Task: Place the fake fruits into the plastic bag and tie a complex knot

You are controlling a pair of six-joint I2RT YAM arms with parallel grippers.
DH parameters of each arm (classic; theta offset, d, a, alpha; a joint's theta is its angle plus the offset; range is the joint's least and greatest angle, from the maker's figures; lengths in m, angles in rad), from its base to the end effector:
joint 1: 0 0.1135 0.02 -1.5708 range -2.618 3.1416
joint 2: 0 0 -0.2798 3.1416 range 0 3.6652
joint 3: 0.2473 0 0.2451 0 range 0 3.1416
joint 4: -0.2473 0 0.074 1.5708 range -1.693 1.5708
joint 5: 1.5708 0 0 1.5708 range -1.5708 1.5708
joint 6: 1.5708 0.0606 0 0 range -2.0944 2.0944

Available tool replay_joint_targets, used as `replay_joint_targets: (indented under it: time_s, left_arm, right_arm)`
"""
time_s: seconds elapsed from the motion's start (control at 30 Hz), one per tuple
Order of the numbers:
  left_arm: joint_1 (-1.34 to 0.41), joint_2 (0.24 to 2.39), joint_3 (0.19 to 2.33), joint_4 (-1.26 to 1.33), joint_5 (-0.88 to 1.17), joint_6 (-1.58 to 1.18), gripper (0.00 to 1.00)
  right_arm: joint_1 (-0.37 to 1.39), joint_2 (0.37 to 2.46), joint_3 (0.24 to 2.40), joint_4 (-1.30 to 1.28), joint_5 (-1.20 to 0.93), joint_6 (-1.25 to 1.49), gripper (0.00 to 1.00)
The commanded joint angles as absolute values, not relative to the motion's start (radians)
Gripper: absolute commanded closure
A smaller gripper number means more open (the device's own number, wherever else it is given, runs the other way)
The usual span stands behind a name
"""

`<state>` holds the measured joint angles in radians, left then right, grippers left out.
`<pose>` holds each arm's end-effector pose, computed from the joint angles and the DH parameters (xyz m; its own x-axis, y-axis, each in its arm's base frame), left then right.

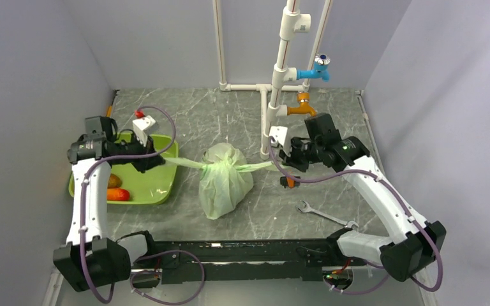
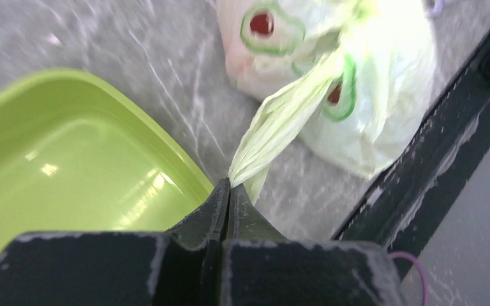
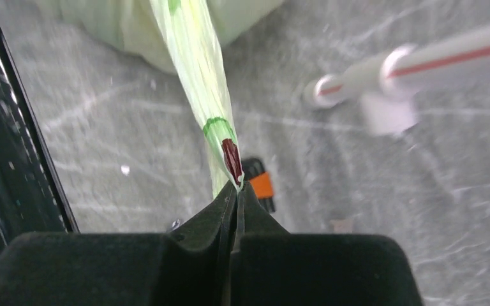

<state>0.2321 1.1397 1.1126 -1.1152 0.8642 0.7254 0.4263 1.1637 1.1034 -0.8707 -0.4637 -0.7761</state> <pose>0.1949 -0.0013 0.3181 -0.5574 0.3109 -0.7699 0.7057 0.6660 -0.2420 0.1951 0.1184 0.3132 -0.0919 -0.7298 -0.6774 -0.9491 0.2700 -0.1622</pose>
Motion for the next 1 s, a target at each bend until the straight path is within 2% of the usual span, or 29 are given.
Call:
replay_joint_targets:
  time_s: [0.0, 0.37, 0.6, 0.8, 0.97]
  left_arm:
    - [0.251, 1.07, 1.252, -1.043, 0.997, 0.573, 1.0]
    - [0.183, 1.138, 1.365, -0.658, 1.006, 0.231, 1.0]
    - [0.108, 1.219, 1.402, -0.403, 0.863, 0.161, 1.0]
    - [0.071, 1.341, 1.369, -0.404, 0.759, 0.24, 1.0]
    - [0.066, 1.422, 1.298, -0.455, 0.747, 0.306, 1.0]
  right_arm:
    - [0.533, 1.199, 1.328, -0.873, -0.396, -0.556, 1.0]
    - [0.683, 1.527, 1.754, -0.626, -0.169, -0.47, 1.0]
    - [0.722, 1.758, 2.007, -0.513, -0.009, -0.457, 1.0]
    - [0.732, 1.859, 1.966, -0.464, 0.116, -0.501, 1.0]
    - [0.77, 1.857, 1.759, -0.413, 0.194, -0.548, 1.0]
